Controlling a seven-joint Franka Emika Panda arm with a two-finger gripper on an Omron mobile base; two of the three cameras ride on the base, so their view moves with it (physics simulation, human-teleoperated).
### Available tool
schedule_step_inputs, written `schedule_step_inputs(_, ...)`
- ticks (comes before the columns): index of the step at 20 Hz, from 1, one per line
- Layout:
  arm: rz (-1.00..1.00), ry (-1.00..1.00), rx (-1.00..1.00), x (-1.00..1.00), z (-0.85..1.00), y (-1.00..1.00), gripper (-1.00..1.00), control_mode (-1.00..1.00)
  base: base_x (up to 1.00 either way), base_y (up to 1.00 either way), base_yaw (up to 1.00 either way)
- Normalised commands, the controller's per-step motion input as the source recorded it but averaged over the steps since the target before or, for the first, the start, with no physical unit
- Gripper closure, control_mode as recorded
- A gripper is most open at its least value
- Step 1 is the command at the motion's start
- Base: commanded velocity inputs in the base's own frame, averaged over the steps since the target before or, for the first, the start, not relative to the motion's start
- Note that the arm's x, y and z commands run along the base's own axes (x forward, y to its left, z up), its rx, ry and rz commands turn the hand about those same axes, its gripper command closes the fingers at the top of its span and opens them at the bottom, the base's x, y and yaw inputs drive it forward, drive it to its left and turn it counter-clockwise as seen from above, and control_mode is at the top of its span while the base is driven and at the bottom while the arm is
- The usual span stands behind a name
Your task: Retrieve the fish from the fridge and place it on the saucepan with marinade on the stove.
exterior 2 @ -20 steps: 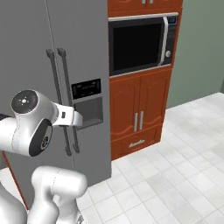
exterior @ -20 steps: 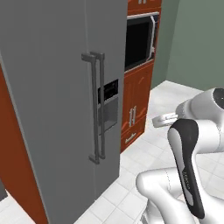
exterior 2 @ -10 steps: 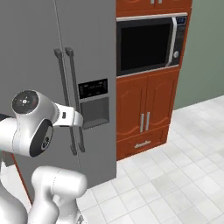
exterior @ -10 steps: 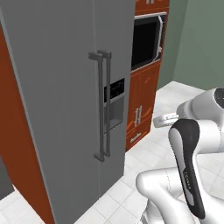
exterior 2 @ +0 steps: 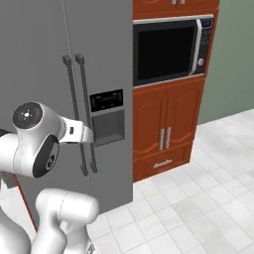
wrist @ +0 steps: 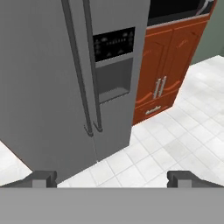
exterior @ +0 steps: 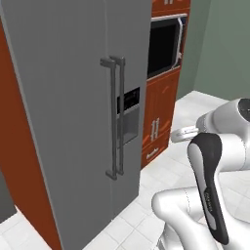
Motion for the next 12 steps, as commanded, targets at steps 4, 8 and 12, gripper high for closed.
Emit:
schedule_step_inputs(4, 0.0, 0.0, 0.0, 0.0, 0.0, 0.0, -1.0, 1.0, 0.43, -0.97, -0.33)
schedule_step_inputs(8, 0.0, 0.0, 0.0, 0.0, 0.0, 0.0, -1.0, 1.0, 0.6, -0.87, -0.4)
schedule_step_inputs(12, 0.0, 0.0, 0.0, 0.0, 0.0, 0.0, -1.0, 1.0, 0.83, -0.73, -0.42)
